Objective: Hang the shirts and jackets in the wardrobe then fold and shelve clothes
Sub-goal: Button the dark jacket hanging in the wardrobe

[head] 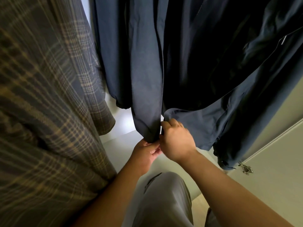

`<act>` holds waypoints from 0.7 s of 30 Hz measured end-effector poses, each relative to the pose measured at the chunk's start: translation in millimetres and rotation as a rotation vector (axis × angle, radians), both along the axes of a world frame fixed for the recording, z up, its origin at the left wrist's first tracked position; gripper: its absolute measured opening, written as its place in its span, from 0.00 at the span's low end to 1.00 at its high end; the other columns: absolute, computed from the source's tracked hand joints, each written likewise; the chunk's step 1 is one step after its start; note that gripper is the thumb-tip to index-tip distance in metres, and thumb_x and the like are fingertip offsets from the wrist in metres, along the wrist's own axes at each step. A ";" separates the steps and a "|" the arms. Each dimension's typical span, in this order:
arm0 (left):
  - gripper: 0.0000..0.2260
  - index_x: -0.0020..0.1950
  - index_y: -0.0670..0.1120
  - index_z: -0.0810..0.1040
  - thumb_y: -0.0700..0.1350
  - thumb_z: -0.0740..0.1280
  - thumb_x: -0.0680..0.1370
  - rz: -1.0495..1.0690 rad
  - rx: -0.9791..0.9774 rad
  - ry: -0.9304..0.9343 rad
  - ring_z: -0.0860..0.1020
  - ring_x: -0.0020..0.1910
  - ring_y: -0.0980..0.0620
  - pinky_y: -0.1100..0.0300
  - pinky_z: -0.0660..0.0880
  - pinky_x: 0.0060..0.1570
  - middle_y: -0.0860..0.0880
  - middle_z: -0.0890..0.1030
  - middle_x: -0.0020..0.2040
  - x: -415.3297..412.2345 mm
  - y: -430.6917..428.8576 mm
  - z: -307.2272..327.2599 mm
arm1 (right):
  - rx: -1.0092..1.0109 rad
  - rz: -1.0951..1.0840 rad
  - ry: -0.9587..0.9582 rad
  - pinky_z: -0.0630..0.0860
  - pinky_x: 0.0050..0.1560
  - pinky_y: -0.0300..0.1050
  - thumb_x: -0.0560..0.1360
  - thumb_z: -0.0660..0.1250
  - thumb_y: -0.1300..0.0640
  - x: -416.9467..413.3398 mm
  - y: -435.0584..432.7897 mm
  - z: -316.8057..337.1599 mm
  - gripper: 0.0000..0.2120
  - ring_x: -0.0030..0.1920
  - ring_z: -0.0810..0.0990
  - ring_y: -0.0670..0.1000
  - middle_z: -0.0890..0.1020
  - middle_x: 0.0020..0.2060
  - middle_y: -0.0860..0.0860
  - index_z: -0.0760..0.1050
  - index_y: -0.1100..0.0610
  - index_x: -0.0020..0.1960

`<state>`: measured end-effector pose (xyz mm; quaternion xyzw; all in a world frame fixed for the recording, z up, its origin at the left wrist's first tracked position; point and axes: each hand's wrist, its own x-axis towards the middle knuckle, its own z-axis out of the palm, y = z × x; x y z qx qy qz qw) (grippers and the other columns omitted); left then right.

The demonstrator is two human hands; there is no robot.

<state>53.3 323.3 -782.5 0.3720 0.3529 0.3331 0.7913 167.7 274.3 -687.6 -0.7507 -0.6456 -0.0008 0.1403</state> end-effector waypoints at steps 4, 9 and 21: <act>0.11 0.61 0.44 0.82 0.37 0.67 0.80 -0.006 -0.045 -0.058 0.81 0.61 0.45 0.49 0.74 0.64 0.41 0.83 0.60 -3.6 0.2 -1.1 | 0.049 -0.059 0.330 0.73 0.42 0.46 0.77 0.66 0.50 -6.3 1.2 -5.2 0.10 0.47 0.75 0.52 0.75 0.50 0.51 0.78 0.54 0.55; 0.10 0.52 0.48 0.87 0.39 0.66 0.82 0.022 -0.091 -0.059 0.82 0.58 0.47 0.52 0.77 0.59 0.43 0.85 0.57 -1.4 -3.3 -0.9 | 0.081 -0.049 0.314 0.67 0.37 0.45 0.78 0.66 0.51 -1.3 0.7 -10.5 0.08 0.42 0.73 0.53 0.71 0.43 0.49 0.69 0.52 0.43; 0.13 0.60 0.46 0.79 0.36 0.71 0.77 0.092 -0.156 -0.061 0.86 0.48 0.51 0.59 0.82 0.41 0.48 0.87 0.51 -2.7 2.8 -8.2 | -0.007 -0.055 0.427 0.73 0.37 0.42 0.76 0.70 0.49 6.8 -14.1 -35.8 0.12 0.38 0.77 0.50 0.77 0.38 0.46 0.68 0.51 0.48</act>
